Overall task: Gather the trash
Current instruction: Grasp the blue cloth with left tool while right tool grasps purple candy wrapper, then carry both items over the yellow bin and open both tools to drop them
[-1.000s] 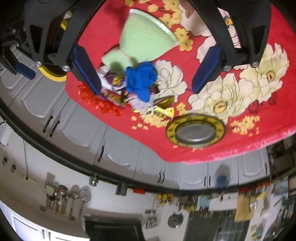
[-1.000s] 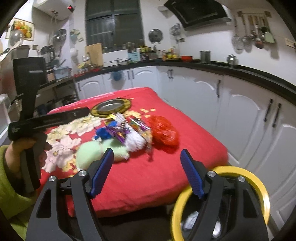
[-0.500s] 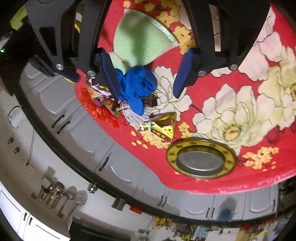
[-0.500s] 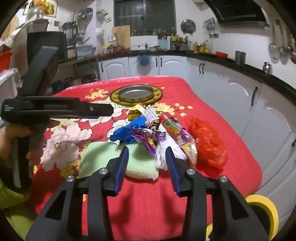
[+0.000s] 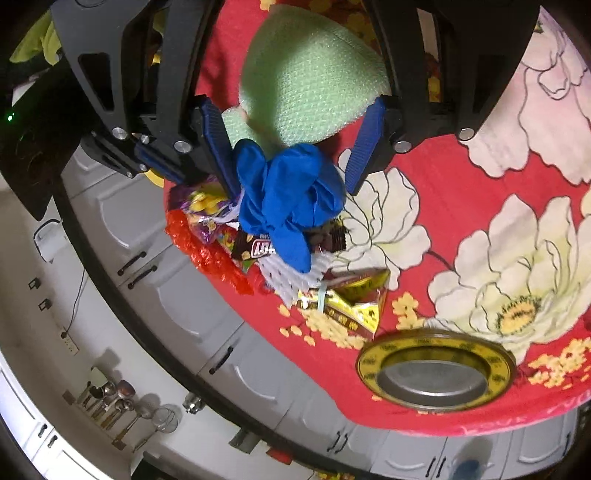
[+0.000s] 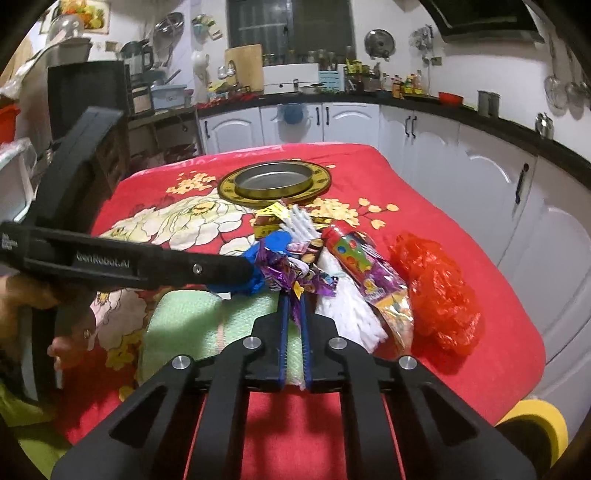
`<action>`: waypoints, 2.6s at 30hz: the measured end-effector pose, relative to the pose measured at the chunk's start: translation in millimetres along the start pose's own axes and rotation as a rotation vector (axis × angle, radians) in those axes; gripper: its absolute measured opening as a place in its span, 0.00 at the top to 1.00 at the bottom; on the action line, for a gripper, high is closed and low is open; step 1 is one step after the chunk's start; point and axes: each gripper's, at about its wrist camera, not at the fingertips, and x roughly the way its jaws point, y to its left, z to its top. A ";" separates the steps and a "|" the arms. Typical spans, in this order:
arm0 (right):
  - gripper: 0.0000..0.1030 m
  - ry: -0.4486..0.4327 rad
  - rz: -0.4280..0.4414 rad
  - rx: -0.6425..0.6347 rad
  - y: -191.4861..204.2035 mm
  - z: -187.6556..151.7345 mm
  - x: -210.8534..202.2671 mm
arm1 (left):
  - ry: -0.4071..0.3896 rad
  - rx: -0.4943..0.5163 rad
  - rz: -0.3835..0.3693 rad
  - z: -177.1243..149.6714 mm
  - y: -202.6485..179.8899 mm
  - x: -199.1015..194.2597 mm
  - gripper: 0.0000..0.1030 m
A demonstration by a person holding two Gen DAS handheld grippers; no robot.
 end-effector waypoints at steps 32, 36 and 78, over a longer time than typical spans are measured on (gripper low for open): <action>0.97 -0.157 -0.014 0.072 7.9 -2.3 -67.8 | -0.214 0.218 0.059 0.3 -44.1 -71.4 0.95; 0.97 -0.173 -0.038 0.096 0.5 -5.3 -78.8 | -0.221 0.234 0.055 -1.9 -50.5 -72.4 0.95; 0.97 -0.223 -0.362 0.278 -87.8 -79.8 -210.0 | -0.180 0.424 -0.024 -65.2 -158.8 -38.2 0.96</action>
